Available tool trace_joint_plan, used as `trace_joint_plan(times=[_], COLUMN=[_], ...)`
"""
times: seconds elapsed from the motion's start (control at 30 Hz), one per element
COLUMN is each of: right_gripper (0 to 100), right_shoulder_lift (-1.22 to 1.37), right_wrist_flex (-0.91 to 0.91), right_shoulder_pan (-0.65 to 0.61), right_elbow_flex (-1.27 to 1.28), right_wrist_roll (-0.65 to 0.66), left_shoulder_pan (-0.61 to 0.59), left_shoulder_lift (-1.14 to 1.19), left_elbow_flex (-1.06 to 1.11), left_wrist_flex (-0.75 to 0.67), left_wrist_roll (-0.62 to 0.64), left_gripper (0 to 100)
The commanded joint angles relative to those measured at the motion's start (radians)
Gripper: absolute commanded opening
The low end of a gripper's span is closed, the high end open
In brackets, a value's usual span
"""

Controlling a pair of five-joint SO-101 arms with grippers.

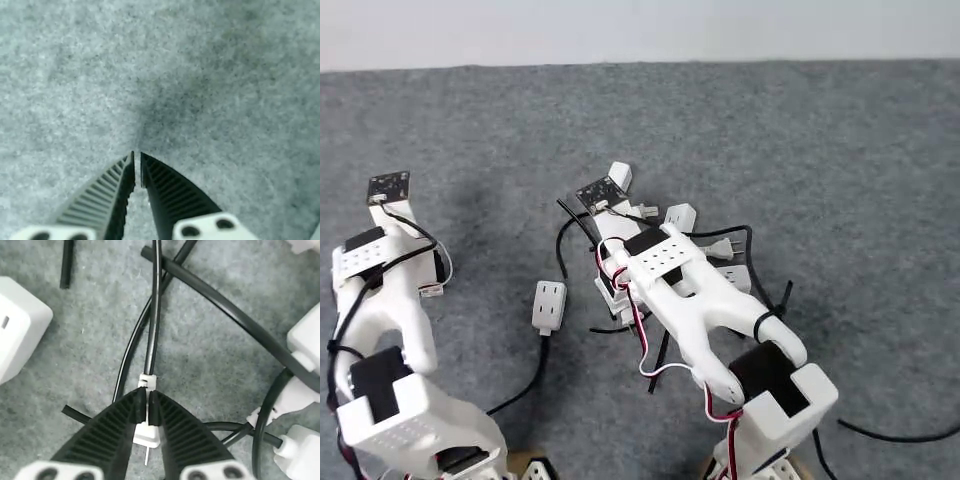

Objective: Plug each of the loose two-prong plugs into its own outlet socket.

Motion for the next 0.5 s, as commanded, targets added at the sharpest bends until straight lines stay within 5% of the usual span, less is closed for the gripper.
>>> trace_joint_plan(times=[0.0,0.3,0.47], right_gripper=[0.9,1.7,10.6], right_shoulder_lift=[0.004,0.025,0.027], right_wrist_flex=[0.025,0.038,0.137], right_shoulder_pan=[0.008,0.005,-0.01], right_elbow_flex=[-0.031,-0.103,-0.193], right_wrist_roll=[0.009,0.006,0.003], left_shoulder_pan=[-0.003,-0.003,-0.002], left_shoulder_lift=[-0.026,-0.026,-0.026], left_elbow_flex=[-0.024,-0.024,-0.024], left_wrist_flex=[0.008,0.008,0.008], left_wrist_roll=[-0.012,-0.012,-0.012], left_gripper=[1,1,1])
